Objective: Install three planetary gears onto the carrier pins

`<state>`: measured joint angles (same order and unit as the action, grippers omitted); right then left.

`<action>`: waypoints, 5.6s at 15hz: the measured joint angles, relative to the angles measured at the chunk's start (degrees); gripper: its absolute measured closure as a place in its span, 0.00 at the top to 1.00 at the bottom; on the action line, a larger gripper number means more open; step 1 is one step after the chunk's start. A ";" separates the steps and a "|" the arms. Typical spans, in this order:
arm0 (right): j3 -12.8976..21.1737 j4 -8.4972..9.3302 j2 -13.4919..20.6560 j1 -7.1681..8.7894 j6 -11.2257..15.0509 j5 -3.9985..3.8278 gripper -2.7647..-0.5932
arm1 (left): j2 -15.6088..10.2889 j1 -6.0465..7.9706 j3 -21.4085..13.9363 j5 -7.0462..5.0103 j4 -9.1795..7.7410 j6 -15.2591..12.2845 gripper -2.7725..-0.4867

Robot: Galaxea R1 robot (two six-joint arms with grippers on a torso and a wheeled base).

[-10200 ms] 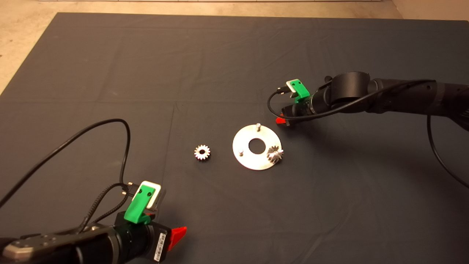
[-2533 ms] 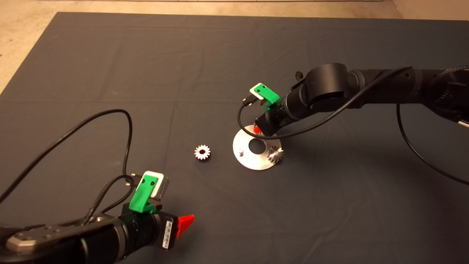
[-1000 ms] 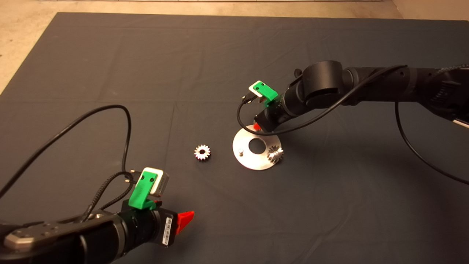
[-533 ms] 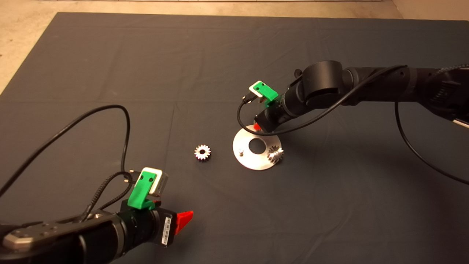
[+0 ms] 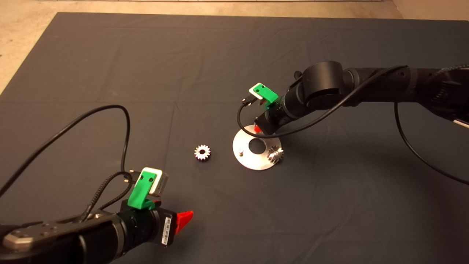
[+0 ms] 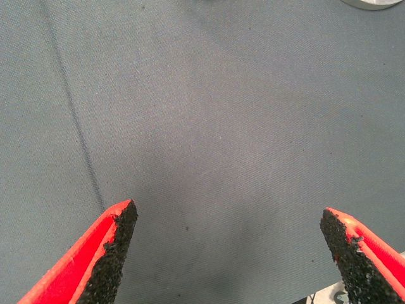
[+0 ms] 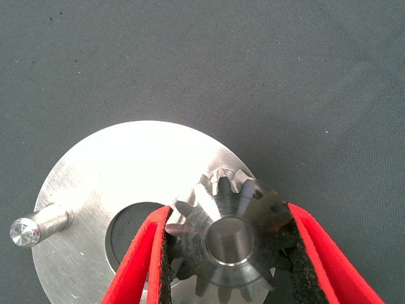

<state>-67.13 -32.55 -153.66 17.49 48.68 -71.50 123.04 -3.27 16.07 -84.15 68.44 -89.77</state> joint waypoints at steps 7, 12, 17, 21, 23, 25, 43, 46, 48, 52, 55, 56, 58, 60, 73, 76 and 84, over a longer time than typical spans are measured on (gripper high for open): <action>0.00 0.01 0.00 0.00 0.00 0.02 0.17 | 0.00 0.00 0.00 0.02 -0.02 0.00 0.69; 0.00 0.02 0.00 0.00 0.00 0.08 0.17 | 0.00 0.02 0.00 0.00 0.00 0.00 0.69; 0.00 0.02 0.00 0.00 0.00 0.13 0.17 | 0.00 0.00 0.00 0.00 0.00 -0.05 0.69; 0.00 0.02 0.00 0.00 0.00 0.25 0.17 | 0.00 0.02 0.00 0.00 0.00 -0.05 0.69; -0.01 0.20 0.00 -0.02 0.00 0.72 0.17 | 0.00 0.02 0.00 0.00 0.00 -0.05 0.69; -0.06 0.37 0.00 -0.02 0.00 0.88 0.18 | 0.00 0.05 0.00 0.00 0.00 -0.05 0.69; -1.46 1.18 0.00 0.26 -1.30 2.67 0.17 | -0.22 0.18 0.00 0.06 0.00 -0.05 0.69; -1.57 1.22 -0.02 0.26 -2.18 2.71 0.17 | -0.33 0.18 0.00 0.06 0.00 -0.05 0.69; -1.83 1.33 -0.02 0.28 -2.63 2.97 0.18 | -0.33 0.18 0.00 0.06 -0.01 -0.05 0.69; -2.32 1.54 -0.04 0.30 -3.52 3.19 0.17 | -0.33 0.18 0.00 0.06 0.00 -0.05 0.69; -2.33 1.55 -0.14 0.30 -3.62 3.41 0.18 | -0.33 0.18 0.00 0.05 0.00 -0.05 0.69; -2.38 1.55 -0.20 0.30 -3.62 3.45 0.18 | -0.33 0.18 0.00 0.09 0.00 -0.05 0.69; -2.46 1.55 -0.17 0.30 -3.67 3.78 0.18 | -0.33 0.18 0.00 0.06 0.00 -0.05 0.69; -2.49 1.55 -0.17 0.30 -3.82 3.78 0.18 | -0.33 0.18 0.00 0.06 0.00 -0.05 0.69; -2.49 1.55 -0.17 0.30 -4.99 3.83 0.18 | -0.68 0.16 0.00 0.04 -0.02 -0.05 0.69; -2.52 1.55 -0.17 0.30 -5.05 3.87 0.17 | -0.70 0.16 0.00 0.04 0.00 -0.05 0.69; -3.23 1.52 -0.30 0.26 -5.16 5.56 0.17 | -1.16 0.16 0.00 0.08 0.00 -0.05 0.69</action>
<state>-70.36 -31.03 -153.97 17.75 43.52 -65.94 121.88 -3.11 16.07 -84.07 68.44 -89.82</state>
